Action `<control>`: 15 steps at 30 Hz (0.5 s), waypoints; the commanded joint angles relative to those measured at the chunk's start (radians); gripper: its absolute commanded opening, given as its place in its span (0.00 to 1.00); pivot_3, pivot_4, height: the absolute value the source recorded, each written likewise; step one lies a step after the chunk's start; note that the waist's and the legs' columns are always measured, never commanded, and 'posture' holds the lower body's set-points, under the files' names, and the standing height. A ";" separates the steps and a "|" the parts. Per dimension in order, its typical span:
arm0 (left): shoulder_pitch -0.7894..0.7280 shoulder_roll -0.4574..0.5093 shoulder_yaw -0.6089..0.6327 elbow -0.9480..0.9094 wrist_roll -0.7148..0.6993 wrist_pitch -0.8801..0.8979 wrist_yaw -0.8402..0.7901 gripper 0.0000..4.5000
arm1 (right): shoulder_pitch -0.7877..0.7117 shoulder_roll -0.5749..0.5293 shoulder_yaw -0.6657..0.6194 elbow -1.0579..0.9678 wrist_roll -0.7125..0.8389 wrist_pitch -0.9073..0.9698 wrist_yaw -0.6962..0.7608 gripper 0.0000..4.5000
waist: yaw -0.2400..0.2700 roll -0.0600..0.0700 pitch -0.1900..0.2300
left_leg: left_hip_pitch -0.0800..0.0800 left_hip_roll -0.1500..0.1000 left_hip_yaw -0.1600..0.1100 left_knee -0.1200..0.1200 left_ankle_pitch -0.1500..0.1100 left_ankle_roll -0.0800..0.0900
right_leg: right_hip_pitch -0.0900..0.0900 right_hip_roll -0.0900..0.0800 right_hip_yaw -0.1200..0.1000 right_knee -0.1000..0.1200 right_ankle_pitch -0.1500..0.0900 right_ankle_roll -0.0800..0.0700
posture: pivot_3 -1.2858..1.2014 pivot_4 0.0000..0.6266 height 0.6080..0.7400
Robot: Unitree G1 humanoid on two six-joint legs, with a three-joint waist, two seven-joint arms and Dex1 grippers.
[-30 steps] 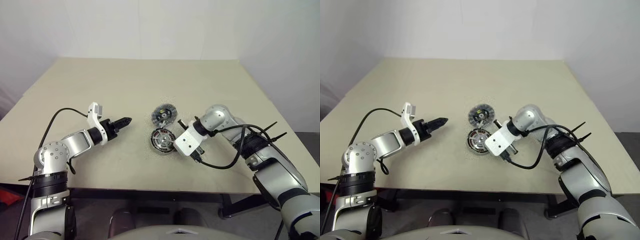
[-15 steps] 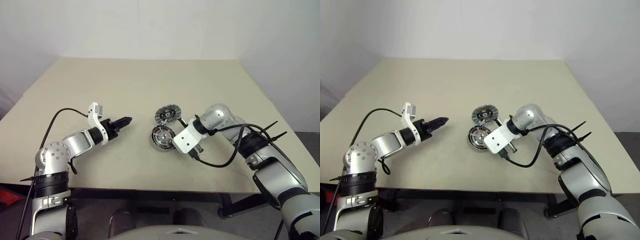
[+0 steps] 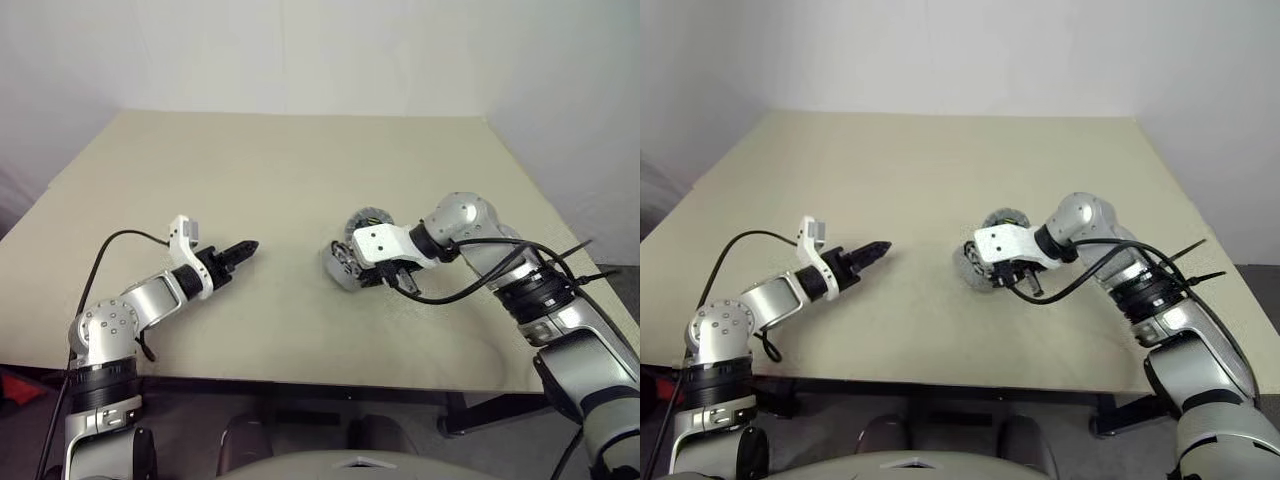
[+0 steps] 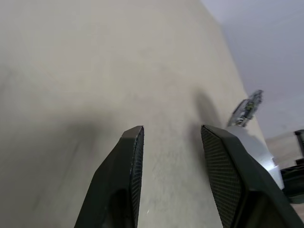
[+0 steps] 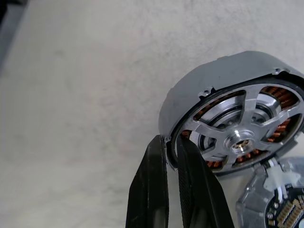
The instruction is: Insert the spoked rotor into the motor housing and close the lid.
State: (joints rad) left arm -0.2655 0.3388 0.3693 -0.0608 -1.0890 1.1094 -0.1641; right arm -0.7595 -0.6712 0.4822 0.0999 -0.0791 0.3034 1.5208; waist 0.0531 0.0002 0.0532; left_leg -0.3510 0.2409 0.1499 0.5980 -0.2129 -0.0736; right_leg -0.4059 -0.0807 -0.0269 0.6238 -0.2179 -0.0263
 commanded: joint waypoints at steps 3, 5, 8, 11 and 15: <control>-0.012 -0.006 0.019 -0.053 -0.015 -0.016 0.011 0.45 | -0.043 0.032 -0.031 -0.105 0.061 0.226 -0.016 0.00 | 0.002 0.000 0.000 | 0.001 0.000 0.000 0.000 0.001 -0.002 | 0.000 0.000 0.000 0.003 0.000 0.000 | 0.52 0.00 1.00; -0.010 -0.002 0.024 -0.056 -0.018 -0.014 0.012 0.45 | -0.051 0.047 -0.026 -0.131 0.082 0.343 -0.027 0.00 | 0.007 0.000 0.000 | 0.002 0.000 0.000 0.000 0.002 -0.002 | 0.000 0.000 0.000 0.003 0.000 0.000 | 0.52 0.00 1.00; -0.002 0.003 0.030 -0.063 -0.021 -0.012 0.015 0.45 | -0.103 0.102 -0.024 -0.125 0.109 0.546 -0.073 0.00 | 0.010 0.000 0.000 | 0.002 0.000 0.000 0.000 0.002 -0.003 | 0.000 0.000 0.001 0.003 0.000 0.000 | 0.52 0.00 1.00; 0.008 0.006 0.039 -0.077 -0.027 -0.007 0.021 0.45 | -0.168 0.173 -0.005 -0.075 0.125 0.718 -0.131 0.00 | 0.011 0.001 0.001 | 0.002 0.000 0.000 -0.001 0.004 -0.007 | -0.001 0.001 0.001 0.003 0.000 0.000 | 0.52 0.00 1.00; 0.017 0.011 0.049 -0.088 -0.034 -0.006 0.029 0.45 | -0.217 0.223 0.016 -0.051 0.164 0.881 -0.188 0.00 | 0.027 0.001 0.001 | 0.002 0.001 0.000 -0.002 0.005 -0.009 | 0.000 0.001 0.000 0.002 0.000 0.000 | 0.52 0.00 1.00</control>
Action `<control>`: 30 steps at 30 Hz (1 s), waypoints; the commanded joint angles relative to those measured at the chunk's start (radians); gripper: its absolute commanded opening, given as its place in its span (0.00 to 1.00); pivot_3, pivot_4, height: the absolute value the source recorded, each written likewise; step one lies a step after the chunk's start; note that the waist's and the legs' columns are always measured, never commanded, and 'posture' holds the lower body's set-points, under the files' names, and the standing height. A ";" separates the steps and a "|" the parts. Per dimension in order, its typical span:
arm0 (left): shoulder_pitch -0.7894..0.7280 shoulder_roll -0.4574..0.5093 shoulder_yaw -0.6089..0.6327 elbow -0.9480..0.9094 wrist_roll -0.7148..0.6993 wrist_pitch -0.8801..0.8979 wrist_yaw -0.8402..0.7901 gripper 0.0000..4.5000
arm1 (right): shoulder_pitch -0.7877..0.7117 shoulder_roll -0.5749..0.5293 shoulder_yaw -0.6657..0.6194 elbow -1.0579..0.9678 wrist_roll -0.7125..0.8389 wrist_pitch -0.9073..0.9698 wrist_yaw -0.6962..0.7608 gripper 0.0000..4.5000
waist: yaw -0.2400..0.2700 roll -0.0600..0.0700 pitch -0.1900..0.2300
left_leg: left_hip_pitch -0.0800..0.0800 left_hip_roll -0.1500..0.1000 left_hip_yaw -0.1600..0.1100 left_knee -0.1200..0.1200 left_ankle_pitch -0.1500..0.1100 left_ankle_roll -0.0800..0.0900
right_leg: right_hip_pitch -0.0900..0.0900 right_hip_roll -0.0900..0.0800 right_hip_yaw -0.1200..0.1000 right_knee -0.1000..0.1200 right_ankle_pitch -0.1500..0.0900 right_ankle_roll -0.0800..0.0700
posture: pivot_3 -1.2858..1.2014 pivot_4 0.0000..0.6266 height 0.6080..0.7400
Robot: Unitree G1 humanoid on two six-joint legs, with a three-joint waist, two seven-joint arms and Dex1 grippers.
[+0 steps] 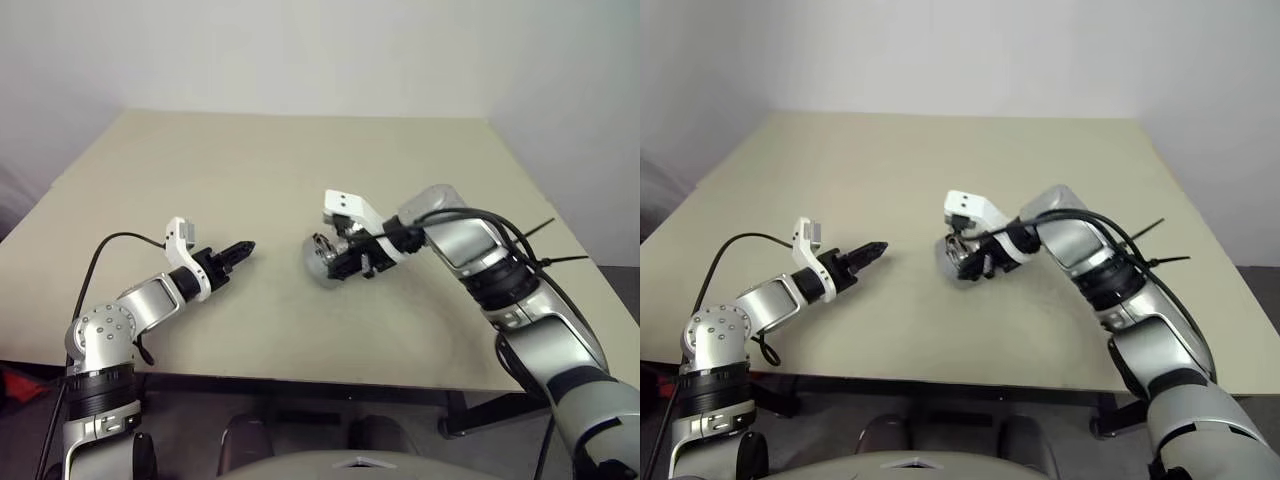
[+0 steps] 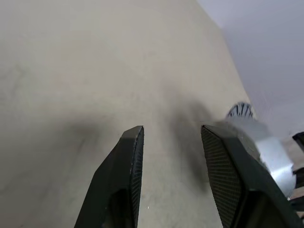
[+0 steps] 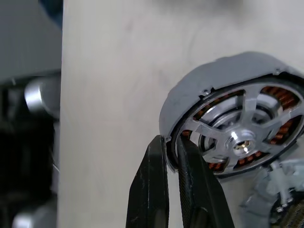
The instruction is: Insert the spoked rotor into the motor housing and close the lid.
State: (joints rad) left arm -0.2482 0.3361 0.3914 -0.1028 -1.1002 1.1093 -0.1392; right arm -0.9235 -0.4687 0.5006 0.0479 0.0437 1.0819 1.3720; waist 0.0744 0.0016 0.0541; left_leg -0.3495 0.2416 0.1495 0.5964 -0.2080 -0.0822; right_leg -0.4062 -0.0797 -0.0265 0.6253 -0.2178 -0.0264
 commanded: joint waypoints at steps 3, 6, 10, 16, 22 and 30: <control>0.009 0.015 0.033 -0.055 -0.026 -0.008 0.009 0.45 | -0.090 0.042 0.009 0.013 0.079 0.170 -0.067 0.00 | 0.015 0.000 0.000 | -0.001 -0.001 0.000 0.000 0.000 0.000 | 0.000 0.000 0.000 -0.001 0.000 0.000 | 0.52 0.00 1.00; 0.017 0.015 0.039 -0.062 -0.030 -0.013 0.017 0.45 | -0.119 0.068 0.019 0.050 0.109 0.259 -0.120 0.00 | 0.022 0.000 0.000 | 0.000 -0.001 0.000 0.000 0.000 -0.001 | 0.000 -0.001 0.000 -0.001 0.000 0.000 | 0.52 0.00 1.00; 0.026 0.014 0.042 -0.070 -0.034 -0.016 0.023 0.45 | -0.172 0.137 -0.003 0.144 0.138 0.378 -0.226 0.00 | 0.021 0.000 0.000 | 0.001 0.000 0.000 -0.001 0.002 -0.004 | 0.000 0.000 0.000 0.001 0.000 0.000 | 0.52 0.00 1.00; 0.039 0.012 0.048 -0.086 -0.042 -0.017 0.034 0.45 | -0.208 0.235 -0.065 0.283 0.142 0.453 -0.406 0.00 | 0.023 0.000 0.000 | 0.001 0.000 -0.001 -0.001 0.003 -0.006 | 0.000 0.000 0.000 0.002 0.000 0.000 | 0.52 0.00 1.00; 0.041 0.012 0.051 -0.092 -0.044 -0.017 0.043 0.45 | -0.216 0.316 -0.135 0.382 0.140 0.464 -0.562 0.00 | 0.025 0.000 0.000 | 0.001 -0.001 -0.002 -0.001 0.004 -0.007 | 0.002 0.000 0.000 0.001 0.001 0.002 | 0.52 0.00 1.00; 0.044 0.016 0.055 -0.094 -0.044 -0.019 0.046 0.45 | -0.217 0.344 -0.161 0.423 0.170 0.437 -0.647 0.36 | 0.026 0.000 0.000 | 0.002 -0.001 -0.003 -0.001 0.006 -0.011 | 0.004 0.000 0.000 0.001 0.003 0.004 | 0.52 0.00 1.00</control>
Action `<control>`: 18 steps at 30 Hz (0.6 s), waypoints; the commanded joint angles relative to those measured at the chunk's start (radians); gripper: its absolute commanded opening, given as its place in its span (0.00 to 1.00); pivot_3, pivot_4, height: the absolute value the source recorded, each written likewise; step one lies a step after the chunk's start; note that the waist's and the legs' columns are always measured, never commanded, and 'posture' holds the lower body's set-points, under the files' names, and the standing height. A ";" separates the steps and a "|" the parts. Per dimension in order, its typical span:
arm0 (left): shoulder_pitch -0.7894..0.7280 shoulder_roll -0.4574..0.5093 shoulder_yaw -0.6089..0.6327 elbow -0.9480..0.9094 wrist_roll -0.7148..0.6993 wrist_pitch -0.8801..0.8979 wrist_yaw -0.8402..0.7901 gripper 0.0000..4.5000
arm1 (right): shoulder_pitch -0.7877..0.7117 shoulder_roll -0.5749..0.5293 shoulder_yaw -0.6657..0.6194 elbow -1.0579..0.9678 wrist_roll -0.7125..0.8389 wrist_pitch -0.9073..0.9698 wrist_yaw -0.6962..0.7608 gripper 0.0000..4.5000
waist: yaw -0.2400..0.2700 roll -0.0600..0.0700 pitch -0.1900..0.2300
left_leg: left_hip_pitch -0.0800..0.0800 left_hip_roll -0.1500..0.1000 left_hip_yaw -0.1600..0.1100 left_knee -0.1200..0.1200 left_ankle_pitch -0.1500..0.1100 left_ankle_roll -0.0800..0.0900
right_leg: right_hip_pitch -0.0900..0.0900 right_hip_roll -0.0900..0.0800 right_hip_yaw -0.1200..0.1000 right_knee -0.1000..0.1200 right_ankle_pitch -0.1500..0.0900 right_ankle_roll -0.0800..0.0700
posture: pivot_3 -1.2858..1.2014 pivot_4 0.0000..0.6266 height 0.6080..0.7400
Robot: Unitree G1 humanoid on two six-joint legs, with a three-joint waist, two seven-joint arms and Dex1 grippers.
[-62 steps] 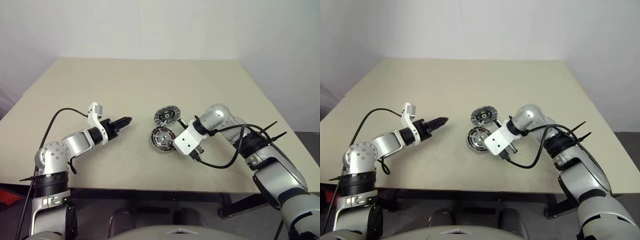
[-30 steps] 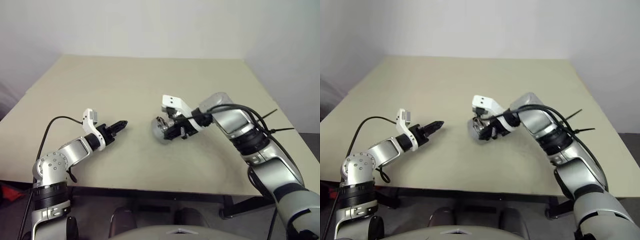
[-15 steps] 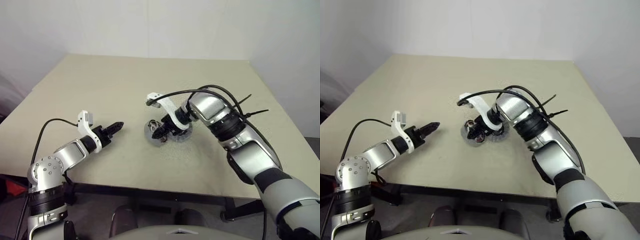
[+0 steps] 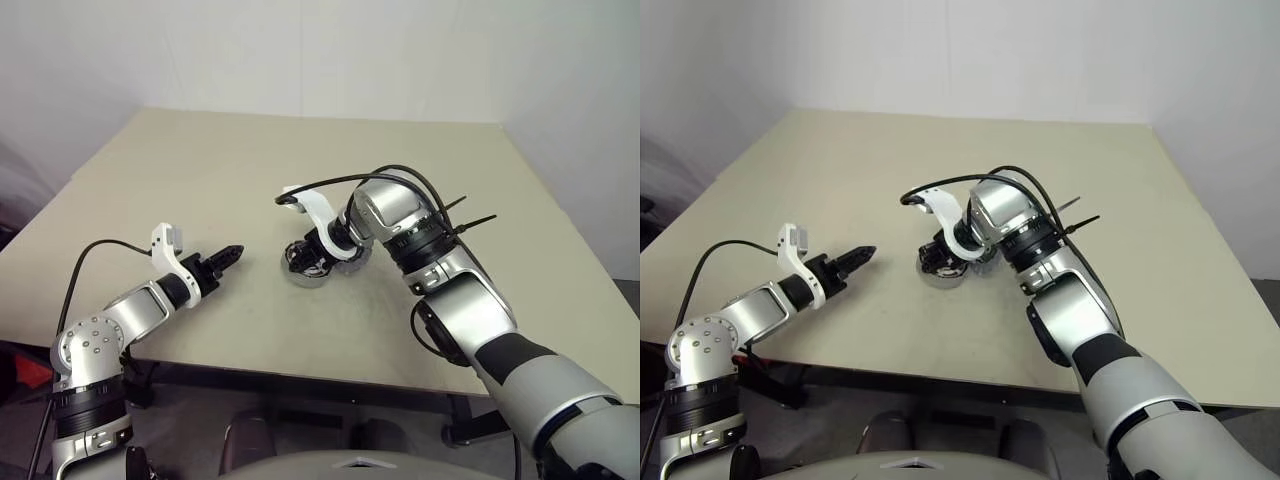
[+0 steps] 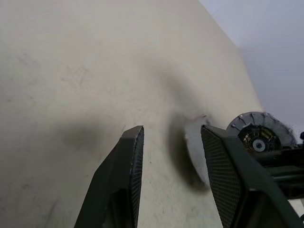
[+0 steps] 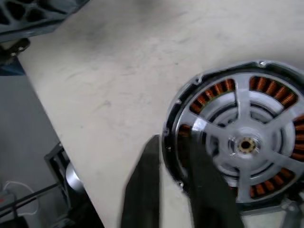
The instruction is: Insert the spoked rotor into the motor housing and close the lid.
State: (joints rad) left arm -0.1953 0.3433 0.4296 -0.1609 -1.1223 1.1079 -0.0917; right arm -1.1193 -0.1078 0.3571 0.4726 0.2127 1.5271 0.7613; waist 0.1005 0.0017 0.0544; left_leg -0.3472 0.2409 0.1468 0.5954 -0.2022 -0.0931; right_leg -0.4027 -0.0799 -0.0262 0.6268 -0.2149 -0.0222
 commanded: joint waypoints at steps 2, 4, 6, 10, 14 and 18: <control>-0.010 0.011 0.019 -0.033 -0.021 -0.018 -0.002 0.45 | -0.024 -0.022 -0.010 -0.019 0.020 0.004 -0.040 0.50 | 0.000 0.000 0.000 | 0.000 0.000 0.000 0.000 0.000 0.000 | 0.000 0.000 0.000 0.000 0.000 0.000 | 0.52 0.00 1.00; -0.011 0.012 0.020 -0.031 -0.021 -0.019 -0.002 0.45 | -0.030 -0.029 -0.005 -0.042 0.044 0.015 -0.035 0.58 | 0.000 0.000 0.000 | 0.000 0.000 0.000 0.000 0.000 0.000 | 0.000 0.000 0.000 0.000 0.000 0.000 | 0.52 0.00 1.00; -0.012 0.011 0.019 -0.029 -0.020 -0.019 -0.003 0.45 | -0.038 -0.035 -0.008 -0.064 0.071 0.028 -0.027 0.58 | 0.000 0.000 0.000 | 0.000 0.000 0.000 0.000 0.000 0.000 | 0.000 0.000 0.000 0.000 0.000 0.000 | 0.52 0.00 1.00; -0.022 0.012 0.012 -0.021 -0.016 -0.020 -0.009 0.45 | -0.061 -0.042 -0.030 -0.111 0.123 0.063 -0.014 0.58 | -0.001 0.000 0.000 | -0.001 0.000 0.000 0.000 0.000 0.000 | -0.001 0.001 0.000 -0.001 0.000 0.000 | 0.52 0.00 1.00; -0.032 0.021 0.005 -0.009 -0.011 -0.021 -0.024 0.45 | -0.103 -0.049 -0.080 -0.150 0.184 0.069 0.007 0.58 | -0.001 0.000 0.000 | -0.002 0.001 -0.001 -0.001 0.000 0.000 | -0.002 0.003 0.001 -0.001 0.000 0.000 | 0.52 0.00 1.00; -0.049 0.032 -0.001 0.008 -0.007 -0.020 -0.047 0.45 | -0.166 -0.052 -0.184 -0.154 0.233 0.026 0.020 0.58 | -0.001 0.000 0.000 | -0.002 0.001 -0.001 -0.001 0.000 0.000 | -0.003 0.003 0.001 -0.001 0.000 0.000 | 0.52 0.00 1.00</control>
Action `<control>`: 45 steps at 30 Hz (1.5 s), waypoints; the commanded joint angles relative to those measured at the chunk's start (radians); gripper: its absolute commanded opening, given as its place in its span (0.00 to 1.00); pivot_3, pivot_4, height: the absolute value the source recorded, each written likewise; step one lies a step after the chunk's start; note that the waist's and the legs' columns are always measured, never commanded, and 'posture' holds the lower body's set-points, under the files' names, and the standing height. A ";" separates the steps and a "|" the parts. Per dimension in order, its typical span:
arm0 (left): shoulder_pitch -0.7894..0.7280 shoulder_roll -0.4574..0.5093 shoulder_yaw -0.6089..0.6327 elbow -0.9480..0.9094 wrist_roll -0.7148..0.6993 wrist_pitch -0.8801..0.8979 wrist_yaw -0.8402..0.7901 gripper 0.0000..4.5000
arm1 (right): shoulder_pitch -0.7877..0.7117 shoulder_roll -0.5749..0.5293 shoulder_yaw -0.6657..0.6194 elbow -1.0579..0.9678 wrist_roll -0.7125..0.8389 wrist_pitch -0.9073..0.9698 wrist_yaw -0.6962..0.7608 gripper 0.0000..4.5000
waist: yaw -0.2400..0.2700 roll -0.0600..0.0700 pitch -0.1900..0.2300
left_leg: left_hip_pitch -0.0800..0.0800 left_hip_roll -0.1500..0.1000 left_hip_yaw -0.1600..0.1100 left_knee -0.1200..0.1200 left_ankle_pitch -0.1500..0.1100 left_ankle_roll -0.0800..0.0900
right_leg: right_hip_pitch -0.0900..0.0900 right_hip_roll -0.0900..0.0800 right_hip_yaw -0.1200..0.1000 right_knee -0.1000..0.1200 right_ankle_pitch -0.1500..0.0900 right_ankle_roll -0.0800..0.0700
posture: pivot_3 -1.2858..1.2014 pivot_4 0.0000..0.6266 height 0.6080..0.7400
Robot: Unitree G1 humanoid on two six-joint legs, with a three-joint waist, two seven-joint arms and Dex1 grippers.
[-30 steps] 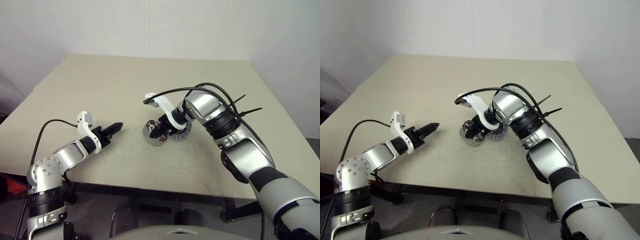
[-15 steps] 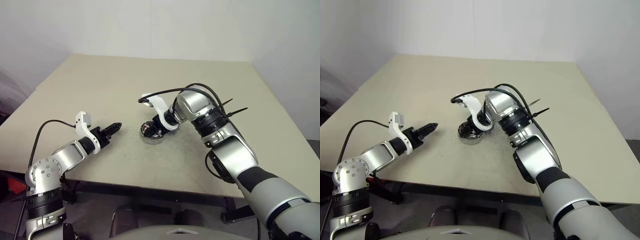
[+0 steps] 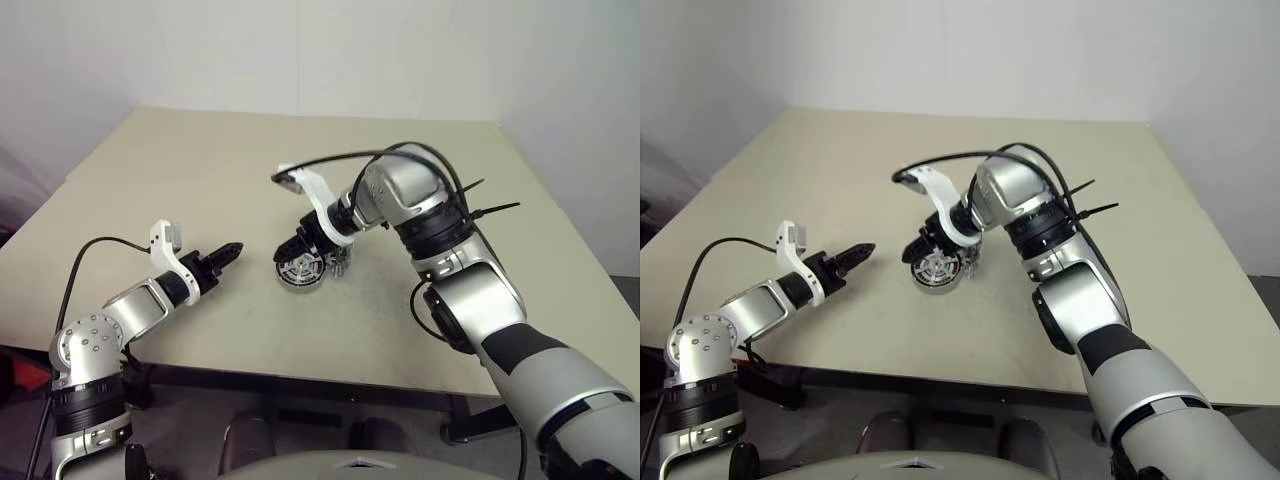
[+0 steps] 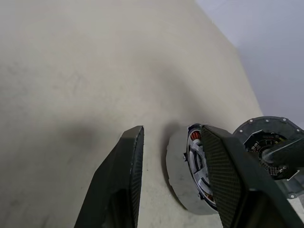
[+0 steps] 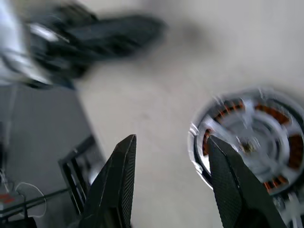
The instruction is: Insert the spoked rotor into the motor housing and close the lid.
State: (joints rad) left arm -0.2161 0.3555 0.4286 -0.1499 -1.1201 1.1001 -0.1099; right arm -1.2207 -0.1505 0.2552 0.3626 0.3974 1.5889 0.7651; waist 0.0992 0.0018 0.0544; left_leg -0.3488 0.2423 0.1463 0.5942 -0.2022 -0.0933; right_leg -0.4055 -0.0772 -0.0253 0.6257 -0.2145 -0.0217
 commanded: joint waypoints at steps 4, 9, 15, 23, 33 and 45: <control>-0.053 0.033 -0.029 0.030 0.021 -0.015 -0.065 0.45 | -0.084 -0.044 -0.154 -0.061 0.059 -0.141 0.011 0.58 | 0.003 0.000 0.000 | 0.000 0.000 0.000 0.000 0.000 0.000 | 0.000 0.000 0.000 0.000 0.000 0.000 | 0.52 0.00 1.00; -0.064 0.079 -0.098 0.013 0.096 -0.063 -0.164 0.45 | 0.000 -0.166 -0.147 -0.031 -0.051 -0.566 0.040 0.58 | 0.011 -0.003 -0.002 | -0.001 0.000 0.000 0.001 0.000 0.000 | 0.000 0.000 0.000 0.000 0.000 0.000 | 0.52 0.00 1.00; -0.094 0.121 -0.130 0.043 0.130 -0.064 -0.246 0.45 | 0.228 -0.376 -0.006 -0.145 -0.191 -0.907 0.178 0.54 | 0.011 -0.002 -0.001 | -0.001 -0.001 0.000 0.001 0.000 0.000 | 0.001 -0.001 -0.001 -0.001 0.000 0.000 | 0.52 0.00 1.00; -0.125 0.128 -0.149 0.089 0.178 -0.057 -0.289 0.45 | 0.451 -0.558 0.068 -0.247 -0.294 -1.144 0.324 0.01 | -0.001 -0.001 -0.001 | -0.001 -0.001 0.001 0.002 0.000 0.001 | 0.002 0.000 0.001 0.001 0.000 -0.001 | 0.52 0.00 1.00; -0.114 0.123 -0.136 0.078 0.190 -0.044 -0.293 0.45 | 0.557 -0.590 0.060 -0.379 -0.233 -1.180 0.511 0.01 | -0.003 -0.001 -0.001 | 0.000 0.000 0.001 0.004 -0.001 0.005 | 0.003 0.000 0.001 0.002 0.001 -0.003 | 0.52 0.00 1.00; -0.083 0.114 -0.103 0.034 0.176 -0.030 -0.259 0.45 | 0.426 -0.368 0.083 -0.266 -0.242 -1.041 0.386 0.01 | -0.003 -0.001 -0.001 | 0.002 0.000 0.001 0.004 0.000 0.007 | 0.003 -0.001 0.000 0.008 0.001 -0.004 | 0.52 0.00 1.00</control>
State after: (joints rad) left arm -0.2974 0.4677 0.3035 -0.0728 -0.9329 1.0708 -0.3742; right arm -0.7590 -0.5267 0.3411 0.0958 0.1613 0.5438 1.1688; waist 0.0963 0.0003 0.0535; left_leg -0.3472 0.2420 0.1472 0.5986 -0.2017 -0.0867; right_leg -0.4026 -0.0784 -0.0250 0.6345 -0.2138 -0.0256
